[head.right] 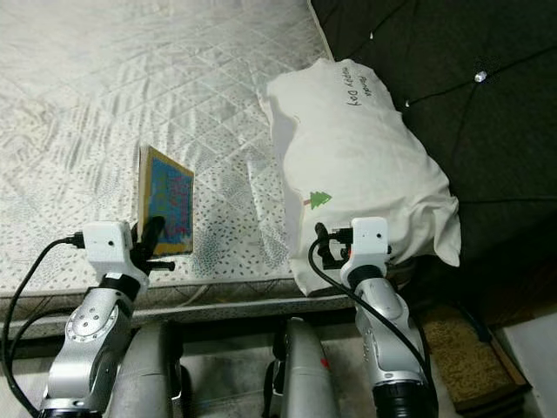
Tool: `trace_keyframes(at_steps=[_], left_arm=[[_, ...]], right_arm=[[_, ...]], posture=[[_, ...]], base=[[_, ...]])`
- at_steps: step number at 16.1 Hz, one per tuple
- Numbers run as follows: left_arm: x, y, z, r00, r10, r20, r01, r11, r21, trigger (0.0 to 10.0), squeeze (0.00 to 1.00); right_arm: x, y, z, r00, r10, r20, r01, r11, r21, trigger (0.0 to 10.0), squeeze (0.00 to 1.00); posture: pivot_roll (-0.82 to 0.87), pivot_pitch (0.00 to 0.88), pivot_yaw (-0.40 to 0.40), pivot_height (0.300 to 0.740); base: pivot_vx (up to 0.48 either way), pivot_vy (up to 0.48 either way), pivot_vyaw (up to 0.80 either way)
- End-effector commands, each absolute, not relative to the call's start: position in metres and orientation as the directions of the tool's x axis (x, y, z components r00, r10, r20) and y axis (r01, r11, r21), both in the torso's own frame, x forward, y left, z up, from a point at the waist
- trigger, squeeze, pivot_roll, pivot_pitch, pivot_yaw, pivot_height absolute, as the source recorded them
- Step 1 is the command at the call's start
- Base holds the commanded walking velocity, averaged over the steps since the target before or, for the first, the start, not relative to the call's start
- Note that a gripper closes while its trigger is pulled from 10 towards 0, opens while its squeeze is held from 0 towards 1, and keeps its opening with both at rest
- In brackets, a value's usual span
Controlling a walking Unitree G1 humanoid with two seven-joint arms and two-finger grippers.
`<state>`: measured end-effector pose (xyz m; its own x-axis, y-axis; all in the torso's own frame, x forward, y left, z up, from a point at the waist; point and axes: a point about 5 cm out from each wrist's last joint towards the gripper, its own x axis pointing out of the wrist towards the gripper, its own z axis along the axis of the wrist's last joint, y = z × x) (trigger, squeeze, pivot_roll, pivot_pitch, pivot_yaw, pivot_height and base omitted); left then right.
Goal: Clean up the room
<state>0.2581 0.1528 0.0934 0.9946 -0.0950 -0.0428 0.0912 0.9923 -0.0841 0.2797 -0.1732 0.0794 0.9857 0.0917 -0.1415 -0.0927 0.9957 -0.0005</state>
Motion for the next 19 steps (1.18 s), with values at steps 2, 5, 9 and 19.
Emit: trace_keyframes(at_steps=[2,5,9,19], left_arm=[[0.263,0.148,0.098,0.992,-0.126,-0.024,0.123,0.987,-0.107,10.0,0.0],[0.283,0.146,0.1,0.991,-0.135,0.009,0.135,0.98,-0.15,10.0,0.0],[0.301,0.137,0.104,0.984,-0.176,0.035,0.179,0.962,-0.206,10.0,0.0],[0.329,0.099,0.086,0.936,-0.333,-0.114,0.224,0.813,-0.537,10.0,0.0]], right_arm=[[0.278,-0.178,0.078,0.985,0.084,-0.15,-0.085,0.996,0.001,10.0,0.0],[0.272,-0.185,0.08,0.986,0.073,-0.149,-0.076,0.997,-0.015,10.0,0.0],[0.268,-0.191,0.082,0.986,0.069,-0.151,-0.075,0.997,-0.033,10.0,0.0],[0.247,-0.212,0.083,0.983,0.055,-0.173,-0.071,0.993,-0.09,10.0,0.0]], posture=[[0.0,0.17,-0.133,0.596],[-0.02,0.18,-0.141,0.577],[-0.04,0.188,-0.146,0.577],[-0.11,0.198,-0.149,0.577]], base=[[0.0,0.0,0.0],[0.0,0.0,0.0],[0.0,0.0,0.0],[0.0,0.0,0.0]])
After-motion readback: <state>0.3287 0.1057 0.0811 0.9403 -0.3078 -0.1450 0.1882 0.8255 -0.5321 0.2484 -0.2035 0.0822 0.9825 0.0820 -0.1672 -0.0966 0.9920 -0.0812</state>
